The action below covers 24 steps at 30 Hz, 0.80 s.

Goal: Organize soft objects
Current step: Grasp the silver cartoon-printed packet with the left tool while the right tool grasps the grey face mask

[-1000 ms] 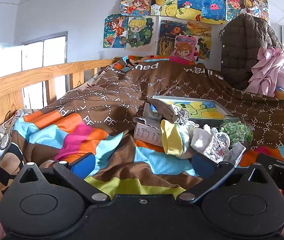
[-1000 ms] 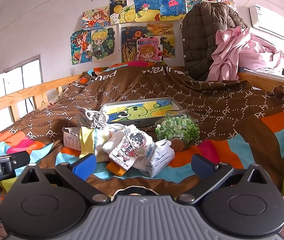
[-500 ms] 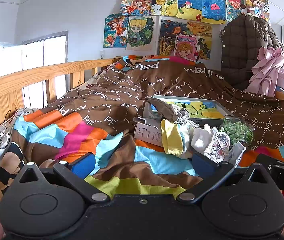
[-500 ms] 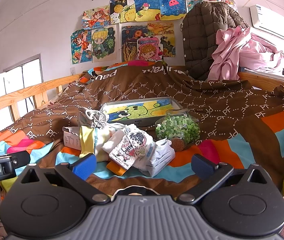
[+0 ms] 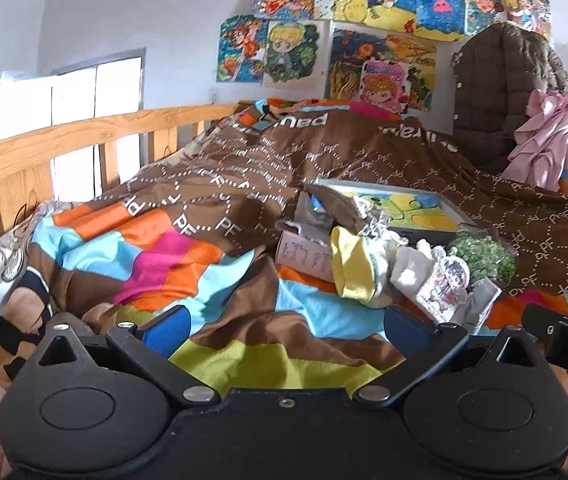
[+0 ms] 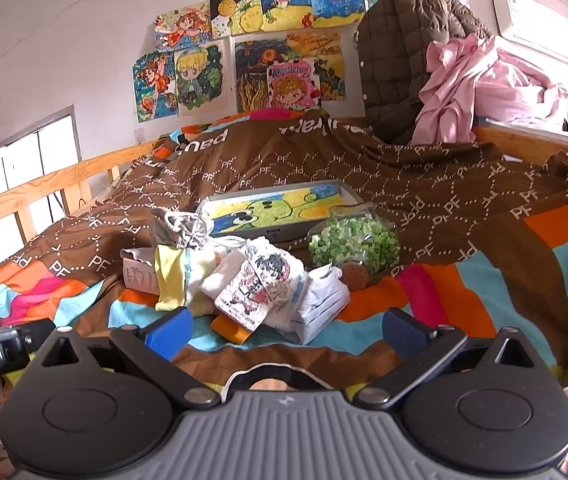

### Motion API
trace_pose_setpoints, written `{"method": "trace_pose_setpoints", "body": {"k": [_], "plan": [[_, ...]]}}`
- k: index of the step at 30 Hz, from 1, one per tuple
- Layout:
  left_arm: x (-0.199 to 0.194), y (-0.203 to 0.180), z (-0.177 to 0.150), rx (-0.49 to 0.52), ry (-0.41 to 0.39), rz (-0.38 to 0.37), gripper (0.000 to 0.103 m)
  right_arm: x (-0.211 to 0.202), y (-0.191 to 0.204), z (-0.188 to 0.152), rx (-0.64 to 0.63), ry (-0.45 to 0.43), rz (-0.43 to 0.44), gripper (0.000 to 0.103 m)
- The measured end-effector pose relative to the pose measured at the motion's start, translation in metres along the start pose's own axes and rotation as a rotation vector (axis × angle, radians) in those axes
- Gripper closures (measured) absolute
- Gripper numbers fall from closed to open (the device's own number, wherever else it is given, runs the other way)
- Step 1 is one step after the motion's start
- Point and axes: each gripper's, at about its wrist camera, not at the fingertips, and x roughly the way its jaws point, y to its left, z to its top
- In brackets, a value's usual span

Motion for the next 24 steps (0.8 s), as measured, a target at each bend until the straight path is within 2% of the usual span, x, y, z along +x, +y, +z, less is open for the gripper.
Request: {"method": "trace_pose_setpoints", "body": {"k": [5, 10, 16, 24], "plan": [[0.007, 0.001, -0.004, -0.015, 0.048, -0.006, 0.001, 0.003, 0.000, 0.003, 0.004, 0.019, -0.015, 0.000], [0.011, -0.001, -0.006, -0.011, 0.052, -0.025, 0.001, 0.013, -0.010, 0.010, 0.059, 0.064, -0.028, 0.000], [0.043, -0.018, 0.006, 0.032, 0.047, -0.058, 0.001, 0.045, -0.030, 0.023, 0.120, 0.119, -0.025, 0.000], [0.099, -0.051, 0.028, 0.178, 0.033, -0.209, 0.001, 0.094, -0.057, 0.045, 0.136, 0.152, -0.034, 0.000]]}}
